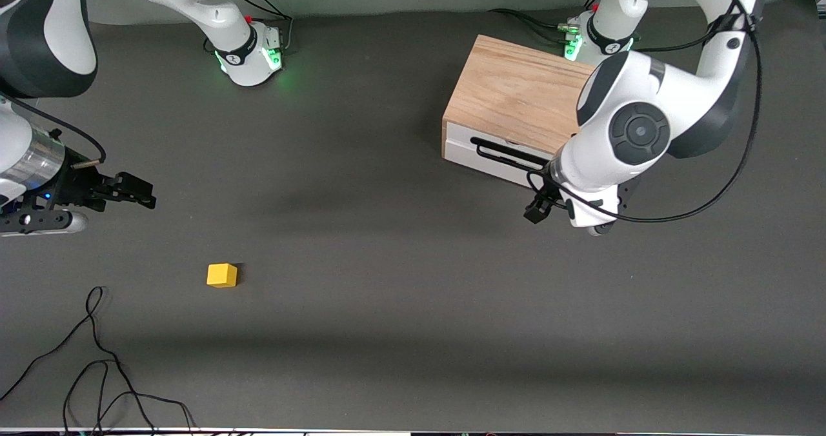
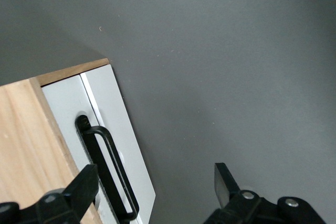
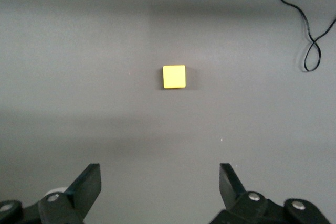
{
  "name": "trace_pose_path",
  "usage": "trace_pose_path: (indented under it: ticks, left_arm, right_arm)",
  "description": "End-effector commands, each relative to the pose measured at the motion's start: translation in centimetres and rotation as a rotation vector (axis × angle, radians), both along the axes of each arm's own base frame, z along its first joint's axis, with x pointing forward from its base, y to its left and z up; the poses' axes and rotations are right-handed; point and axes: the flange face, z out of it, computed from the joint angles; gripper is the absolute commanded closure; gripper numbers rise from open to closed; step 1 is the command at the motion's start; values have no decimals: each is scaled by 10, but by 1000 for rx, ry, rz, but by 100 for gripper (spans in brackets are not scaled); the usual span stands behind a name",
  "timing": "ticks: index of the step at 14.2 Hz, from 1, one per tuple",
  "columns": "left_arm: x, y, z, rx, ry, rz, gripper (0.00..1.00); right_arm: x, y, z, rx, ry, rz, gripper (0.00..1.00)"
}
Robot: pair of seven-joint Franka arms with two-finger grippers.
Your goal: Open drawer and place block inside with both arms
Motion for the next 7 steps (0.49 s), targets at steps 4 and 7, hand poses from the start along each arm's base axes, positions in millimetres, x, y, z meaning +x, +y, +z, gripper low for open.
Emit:
trace_pose_path:
  ticks: [4,7]
  left_arm:
    - [-27,-4,-42,55,37,104,2]
    - [-43,-6,-69,87,84,100,2]
  right_arm:
    - [43,2,-59,-19,-35,23,0]
    - [44,-7,-60,-19,-32,13,0]
